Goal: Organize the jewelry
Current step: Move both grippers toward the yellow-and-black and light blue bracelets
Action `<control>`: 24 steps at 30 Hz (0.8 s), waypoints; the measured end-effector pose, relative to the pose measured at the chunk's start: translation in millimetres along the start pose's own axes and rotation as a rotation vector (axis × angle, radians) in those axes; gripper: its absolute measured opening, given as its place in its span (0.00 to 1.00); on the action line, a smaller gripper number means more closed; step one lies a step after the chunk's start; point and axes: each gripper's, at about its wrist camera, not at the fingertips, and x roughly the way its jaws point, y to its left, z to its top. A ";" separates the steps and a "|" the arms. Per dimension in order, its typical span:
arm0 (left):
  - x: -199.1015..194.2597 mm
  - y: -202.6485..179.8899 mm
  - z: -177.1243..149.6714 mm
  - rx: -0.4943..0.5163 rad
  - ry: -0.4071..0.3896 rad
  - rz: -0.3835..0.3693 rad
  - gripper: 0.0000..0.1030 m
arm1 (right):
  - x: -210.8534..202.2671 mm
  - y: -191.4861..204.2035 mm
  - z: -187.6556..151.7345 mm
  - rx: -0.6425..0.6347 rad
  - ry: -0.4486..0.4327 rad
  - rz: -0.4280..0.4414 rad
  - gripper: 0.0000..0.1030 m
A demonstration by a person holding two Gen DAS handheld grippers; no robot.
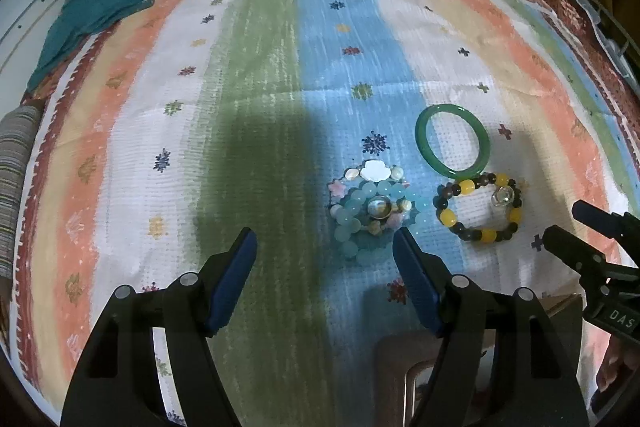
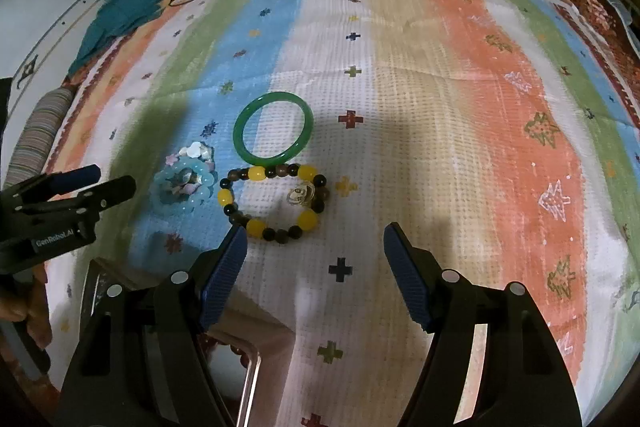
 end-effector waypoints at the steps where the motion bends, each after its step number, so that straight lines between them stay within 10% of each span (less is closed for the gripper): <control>1: 1.3 -0.5 0.1 0.001 0.003 -0.001 0.68 | 1.0 -0.1 0.8 0.000 0.002 -0.001 0.69; 24: 32.0 1.3 3.4 -0.030 0.082 -0.063 0.62 | 39.1 -3.9 9.7 0.014 0.073 -0.027 0.69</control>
